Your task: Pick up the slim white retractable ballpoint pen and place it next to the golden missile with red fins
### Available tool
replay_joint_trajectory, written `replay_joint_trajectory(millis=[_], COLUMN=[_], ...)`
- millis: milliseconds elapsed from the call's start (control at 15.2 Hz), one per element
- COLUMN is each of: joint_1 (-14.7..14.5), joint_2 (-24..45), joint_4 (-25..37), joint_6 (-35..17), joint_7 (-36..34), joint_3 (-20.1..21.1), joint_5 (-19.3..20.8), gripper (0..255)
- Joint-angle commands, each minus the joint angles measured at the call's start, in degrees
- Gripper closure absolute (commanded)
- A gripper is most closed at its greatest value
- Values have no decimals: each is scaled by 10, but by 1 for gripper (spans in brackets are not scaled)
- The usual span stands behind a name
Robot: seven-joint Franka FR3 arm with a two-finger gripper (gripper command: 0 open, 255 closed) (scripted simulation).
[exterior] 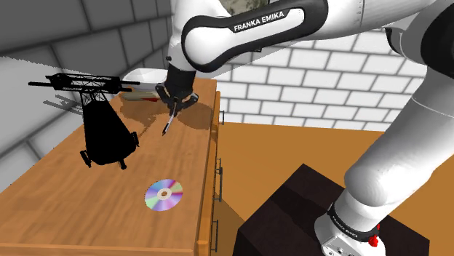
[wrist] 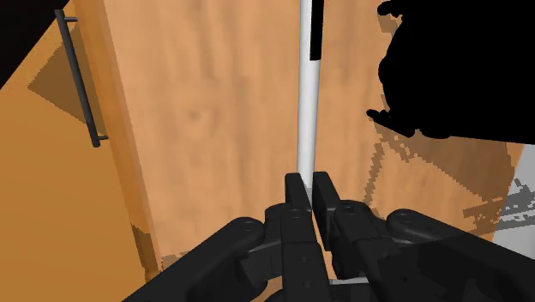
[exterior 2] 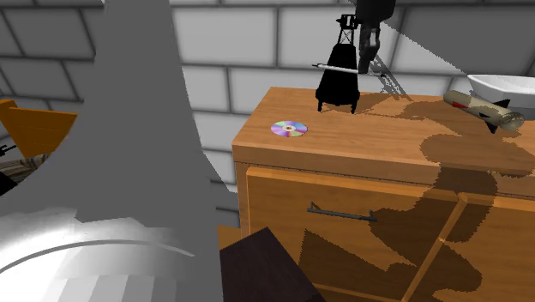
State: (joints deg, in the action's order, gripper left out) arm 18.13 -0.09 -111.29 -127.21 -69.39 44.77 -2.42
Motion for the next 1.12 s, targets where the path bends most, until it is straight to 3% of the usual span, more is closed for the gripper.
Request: replay_joint_trajectory(millis=[0, 396, 858, 1056], joint_1=[2, -28, -105, -99], joint_2=[50, 191, 368, 366], joint_4=[47, 201, 465, 438], joint_6=[11, 59, 160, 136], joint_7=[-10, -21, 7, 5], joint_3=[-2, -32, -80, -81], joint_5=[42, 138, 212, 212], gripper=[255, 255, 255, 255])
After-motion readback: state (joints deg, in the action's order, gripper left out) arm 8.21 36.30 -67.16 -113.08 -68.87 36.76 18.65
